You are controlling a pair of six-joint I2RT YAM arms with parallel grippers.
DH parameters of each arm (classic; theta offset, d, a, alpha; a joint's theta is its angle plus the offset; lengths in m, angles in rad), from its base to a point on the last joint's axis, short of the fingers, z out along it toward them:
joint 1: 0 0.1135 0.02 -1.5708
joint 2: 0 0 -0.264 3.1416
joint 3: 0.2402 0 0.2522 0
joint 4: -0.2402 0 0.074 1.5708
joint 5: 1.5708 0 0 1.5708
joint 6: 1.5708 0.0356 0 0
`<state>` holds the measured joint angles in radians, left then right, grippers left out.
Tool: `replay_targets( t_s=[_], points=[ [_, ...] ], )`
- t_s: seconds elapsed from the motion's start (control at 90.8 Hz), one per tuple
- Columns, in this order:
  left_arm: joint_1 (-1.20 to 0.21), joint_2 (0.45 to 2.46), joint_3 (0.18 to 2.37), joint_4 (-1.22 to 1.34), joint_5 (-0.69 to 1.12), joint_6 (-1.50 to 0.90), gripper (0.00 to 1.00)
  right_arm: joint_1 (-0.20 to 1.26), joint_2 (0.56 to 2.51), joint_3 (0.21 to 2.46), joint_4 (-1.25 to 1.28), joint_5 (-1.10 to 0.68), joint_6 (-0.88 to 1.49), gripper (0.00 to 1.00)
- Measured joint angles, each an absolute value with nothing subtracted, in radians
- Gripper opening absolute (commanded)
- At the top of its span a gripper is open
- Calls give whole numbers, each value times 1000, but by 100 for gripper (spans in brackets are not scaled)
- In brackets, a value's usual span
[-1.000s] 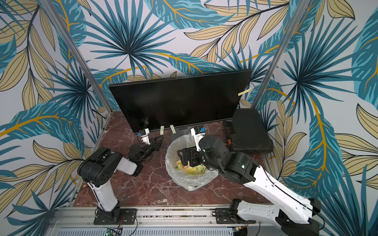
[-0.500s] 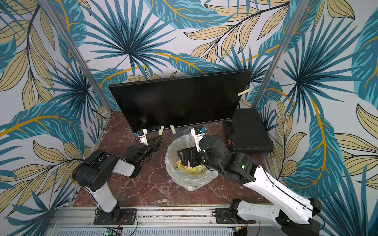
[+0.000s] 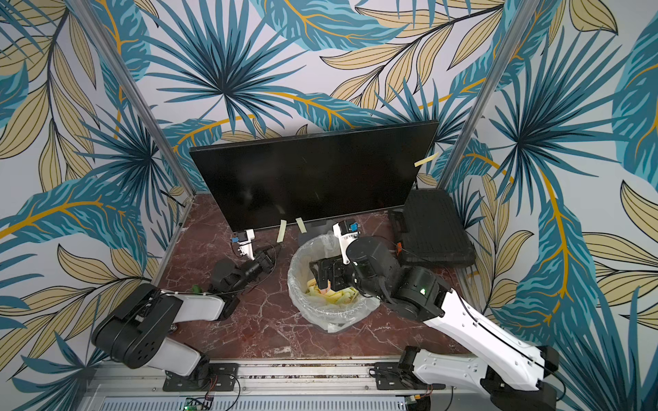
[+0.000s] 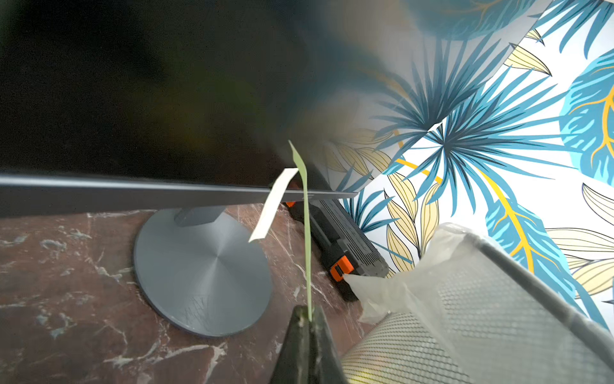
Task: Remove the sticky note from the monitor
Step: Tear off the sticky note from the monitor, then place the sticky note in the trash bin.
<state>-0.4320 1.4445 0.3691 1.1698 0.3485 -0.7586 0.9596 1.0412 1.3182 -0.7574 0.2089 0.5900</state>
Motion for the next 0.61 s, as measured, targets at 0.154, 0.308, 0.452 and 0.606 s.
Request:
replay_targets(
  t_s=[0.154,0.308,0.452,0.606],
  points=[
    [-499,1189,413,899,348,-696,0,953,1028,1325,-762,260,578,94],
    [-533,988,512,624,345,-630,0,901,1006,1346,-764,291,564,94],
    [-596,938,641,366,332,-568,0,821,997,1367,-778,287,556,95],
    [-714,1007,843,113,314,-484,0,708,978,1369,-814,270,553,95]
  ],
)
